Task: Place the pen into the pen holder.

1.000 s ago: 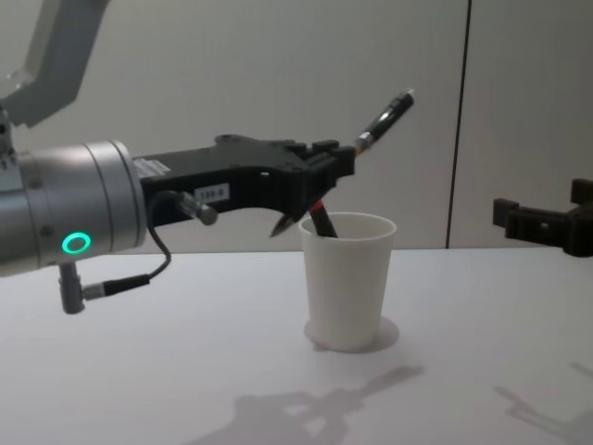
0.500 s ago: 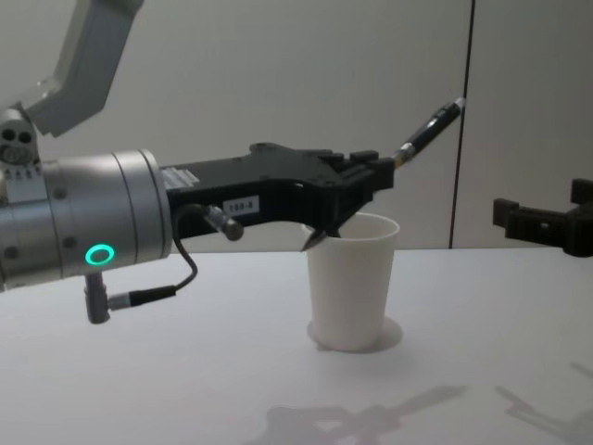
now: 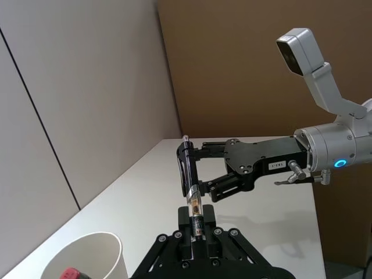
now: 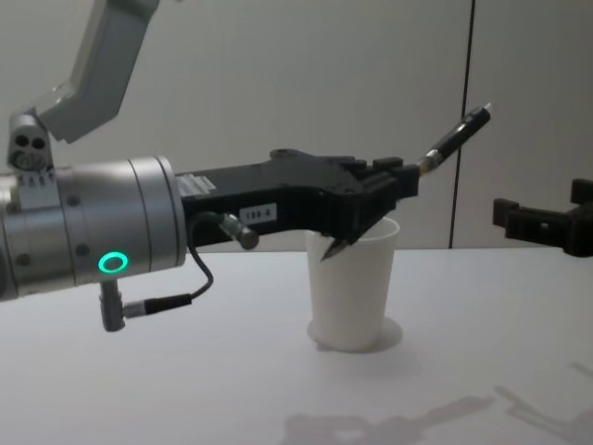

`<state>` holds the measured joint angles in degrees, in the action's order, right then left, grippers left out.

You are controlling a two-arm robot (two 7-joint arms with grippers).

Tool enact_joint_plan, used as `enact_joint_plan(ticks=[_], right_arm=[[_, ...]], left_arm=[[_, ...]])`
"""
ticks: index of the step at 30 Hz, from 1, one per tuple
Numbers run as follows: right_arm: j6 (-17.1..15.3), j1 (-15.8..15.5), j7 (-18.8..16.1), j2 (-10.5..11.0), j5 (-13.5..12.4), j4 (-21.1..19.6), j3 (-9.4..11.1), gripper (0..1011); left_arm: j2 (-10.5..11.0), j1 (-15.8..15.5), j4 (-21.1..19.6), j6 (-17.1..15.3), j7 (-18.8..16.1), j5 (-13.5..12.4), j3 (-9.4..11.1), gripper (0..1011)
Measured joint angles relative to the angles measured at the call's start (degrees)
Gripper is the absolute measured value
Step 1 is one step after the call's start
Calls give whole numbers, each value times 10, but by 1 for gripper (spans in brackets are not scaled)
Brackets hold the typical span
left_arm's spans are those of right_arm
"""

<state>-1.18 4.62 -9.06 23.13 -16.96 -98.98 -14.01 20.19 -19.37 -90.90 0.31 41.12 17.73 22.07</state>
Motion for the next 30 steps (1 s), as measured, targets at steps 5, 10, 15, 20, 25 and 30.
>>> enact_joint_plan(ticks=[5, 10, 15, 20, 25, 30], right_arm=[[0, 0, 0, 0, 0, 0, 0, 1001], [0, 0, 0, 0, 0, 0, 0, 1001], [1, 0, -1, 0, 0, 0, 0, 1001], [3, -2, -3, 0, 1, -2, 0, 1002], [6, -6, -5, 4, -1, -5, 2, 1001], [13, -14, -11, 11, -10, -11, 6, 1001]], left_arm=[[-1, -1, 1, 0, 3, 2, 2, 136], [-1, -1, 1, 0, 5, 3, 3, 136], [-1, -1, 1, 0, 6, 3, 4, 136], [-2, -1, 2, 0, 6, 3, 5, 137], [-2, -1, 2, -1, 7, 4, 5, 136], [-2, -1, 2, -1, 7, 4, 5, 136]])
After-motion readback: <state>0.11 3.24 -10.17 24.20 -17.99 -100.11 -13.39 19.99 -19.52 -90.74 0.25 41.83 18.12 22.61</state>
